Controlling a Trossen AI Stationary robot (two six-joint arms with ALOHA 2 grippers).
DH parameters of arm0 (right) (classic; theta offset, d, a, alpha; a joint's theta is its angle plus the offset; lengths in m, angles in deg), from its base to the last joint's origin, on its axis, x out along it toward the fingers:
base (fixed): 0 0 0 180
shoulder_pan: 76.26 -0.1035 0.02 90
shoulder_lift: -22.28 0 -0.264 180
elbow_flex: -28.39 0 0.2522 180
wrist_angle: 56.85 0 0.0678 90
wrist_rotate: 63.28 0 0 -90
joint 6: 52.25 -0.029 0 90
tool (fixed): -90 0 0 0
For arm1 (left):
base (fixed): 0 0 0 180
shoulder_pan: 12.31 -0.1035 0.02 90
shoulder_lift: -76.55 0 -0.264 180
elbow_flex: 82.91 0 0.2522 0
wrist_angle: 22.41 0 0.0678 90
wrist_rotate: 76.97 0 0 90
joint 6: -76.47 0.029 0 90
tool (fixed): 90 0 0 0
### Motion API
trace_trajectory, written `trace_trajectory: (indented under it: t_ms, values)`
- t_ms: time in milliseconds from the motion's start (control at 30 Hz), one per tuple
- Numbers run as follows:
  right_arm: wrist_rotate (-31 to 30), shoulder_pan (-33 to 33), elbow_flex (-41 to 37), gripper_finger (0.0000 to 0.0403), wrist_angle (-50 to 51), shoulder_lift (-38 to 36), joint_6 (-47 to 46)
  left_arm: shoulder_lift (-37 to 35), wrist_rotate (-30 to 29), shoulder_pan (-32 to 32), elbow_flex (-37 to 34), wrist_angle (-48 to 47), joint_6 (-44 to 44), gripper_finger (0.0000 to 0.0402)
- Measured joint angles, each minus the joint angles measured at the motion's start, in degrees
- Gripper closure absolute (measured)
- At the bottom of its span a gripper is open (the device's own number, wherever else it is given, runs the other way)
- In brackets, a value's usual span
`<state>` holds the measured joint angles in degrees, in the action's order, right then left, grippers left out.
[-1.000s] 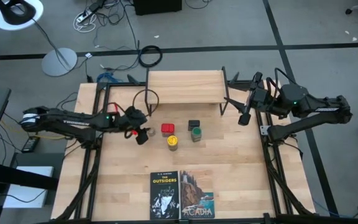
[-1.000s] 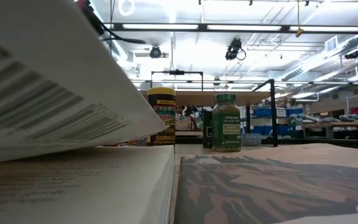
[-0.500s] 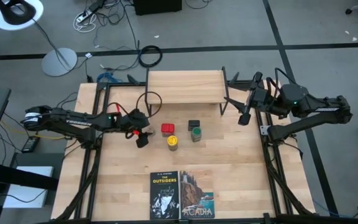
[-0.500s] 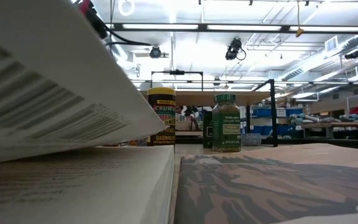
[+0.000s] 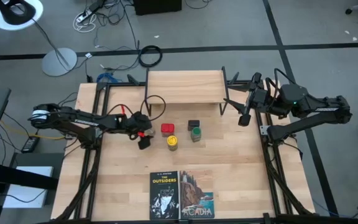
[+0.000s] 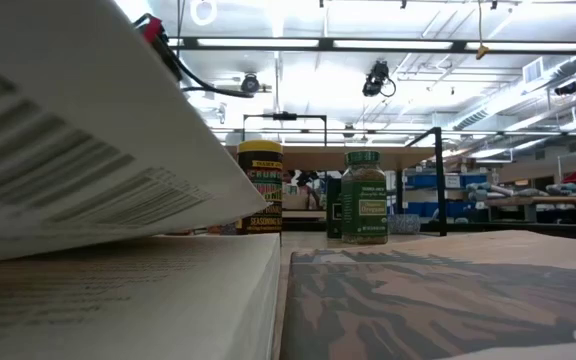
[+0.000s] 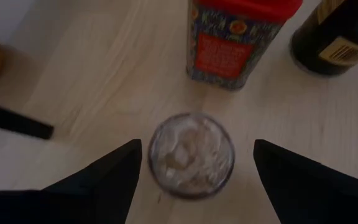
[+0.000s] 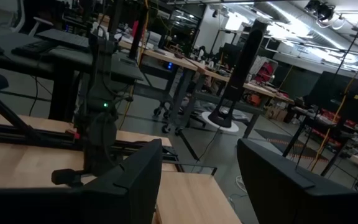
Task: Shelf spices
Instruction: Put the brown seasoning bottle on the shelf
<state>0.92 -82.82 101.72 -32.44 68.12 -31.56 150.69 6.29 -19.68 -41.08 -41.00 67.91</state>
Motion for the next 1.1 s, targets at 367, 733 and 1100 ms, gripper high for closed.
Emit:
trace_trajectory:
  t_ms: [367, 733, 1100]
  values:
    - [0.0, 0.0, 0.0, 0.0195, 0.1, 0.0, 0.0, 1.3, 0.2, 0.0, 0.0, 0.6, -0.7, 0.0194]
    - [0.0, 0.0, 0.0, 0.0195, -0.1, 0.0, 0.0, 1.3, 0.5, 0.0, 3.8, -4.5, 0.0, 0.0237]
    - [0.0, 0.0, 0.0, 0.0195, 0.2, 0.0, 0.1, 1.2, -7.3, -0.2, 27.8, -30.0, 13.4, 0.0237]
